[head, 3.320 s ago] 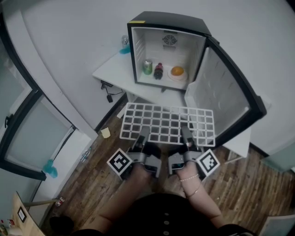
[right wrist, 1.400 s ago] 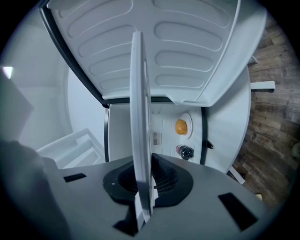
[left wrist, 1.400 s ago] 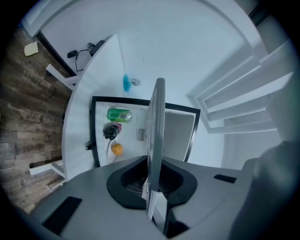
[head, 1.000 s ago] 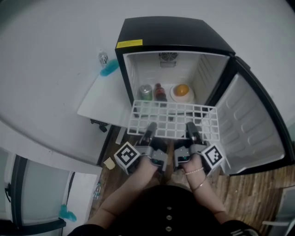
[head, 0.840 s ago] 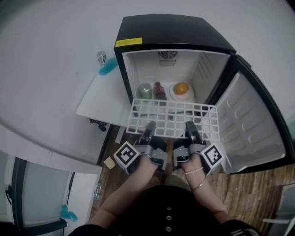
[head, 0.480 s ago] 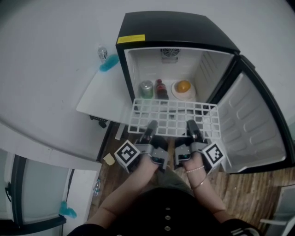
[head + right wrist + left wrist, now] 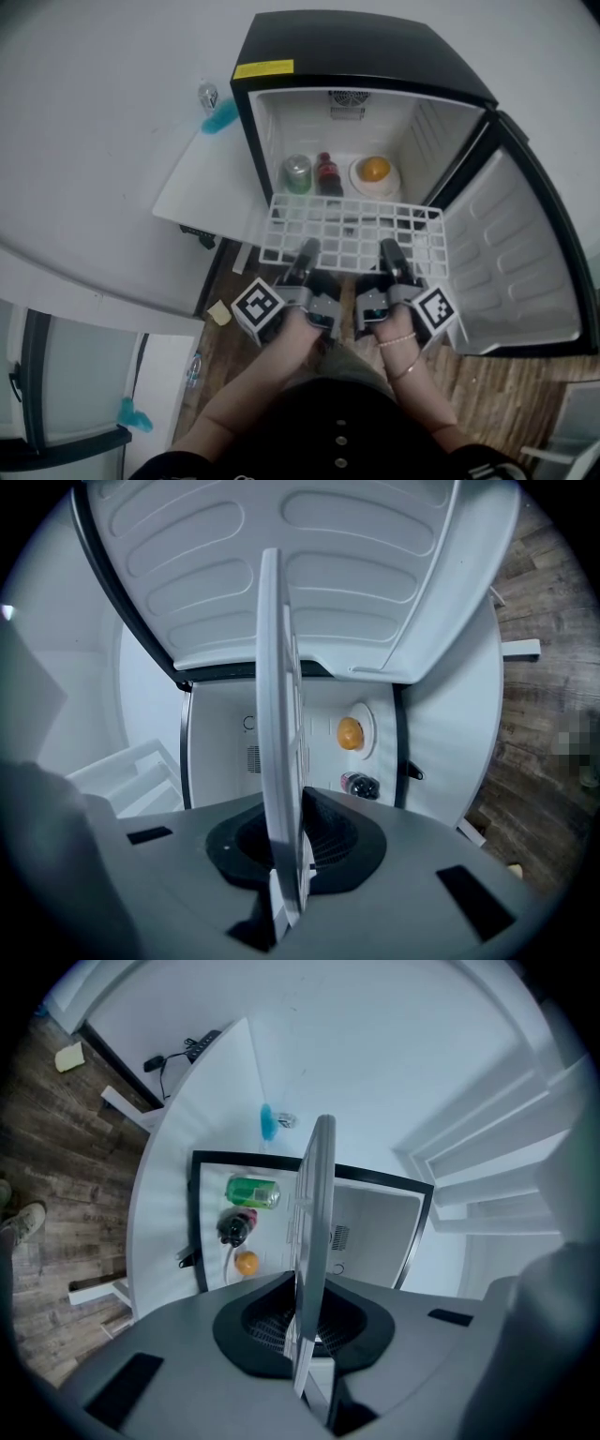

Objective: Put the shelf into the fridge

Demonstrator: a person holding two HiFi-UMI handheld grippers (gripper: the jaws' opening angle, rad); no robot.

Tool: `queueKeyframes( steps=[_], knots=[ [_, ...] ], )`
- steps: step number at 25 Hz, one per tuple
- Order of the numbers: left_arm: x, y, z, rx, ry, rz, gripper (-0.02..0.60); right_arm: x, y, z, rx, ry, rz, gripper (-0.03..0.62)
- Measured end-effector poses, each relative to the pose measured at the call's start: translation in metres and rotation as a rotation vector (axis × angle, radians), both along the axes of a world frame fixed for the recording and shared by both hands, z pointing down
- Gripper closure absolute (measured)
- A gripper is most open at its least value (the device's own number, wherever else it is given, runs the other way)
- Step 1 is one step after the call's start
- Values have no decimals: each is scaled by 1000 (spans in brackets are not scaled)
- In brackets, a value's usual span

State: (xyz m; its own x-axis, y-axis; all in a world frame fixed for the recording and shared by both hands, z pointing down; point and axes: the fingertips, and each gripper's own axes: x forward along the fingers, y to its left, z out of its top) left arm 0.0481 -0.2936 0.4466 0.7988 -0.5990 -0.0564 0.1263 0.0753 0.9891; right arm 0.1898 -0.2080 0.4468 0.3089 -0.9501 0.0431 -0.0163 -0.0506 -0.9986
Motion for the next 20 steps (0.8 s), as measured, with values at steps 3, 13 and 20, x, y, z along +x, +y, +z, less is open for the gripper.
queueKeyframes(
  steps=[3,13,20],
  knots=[
    [2,-4,-1,4,-1,-6,546,3,-6,1,1,-2,-13,562],
    [15,-15,-1,-5,8,-26,546,19,-22,1,9,4,-43,562],
    [25,-22,-3,-4,9,-32,546,30,-33,-1,3,10,-53,562]
  ],
)
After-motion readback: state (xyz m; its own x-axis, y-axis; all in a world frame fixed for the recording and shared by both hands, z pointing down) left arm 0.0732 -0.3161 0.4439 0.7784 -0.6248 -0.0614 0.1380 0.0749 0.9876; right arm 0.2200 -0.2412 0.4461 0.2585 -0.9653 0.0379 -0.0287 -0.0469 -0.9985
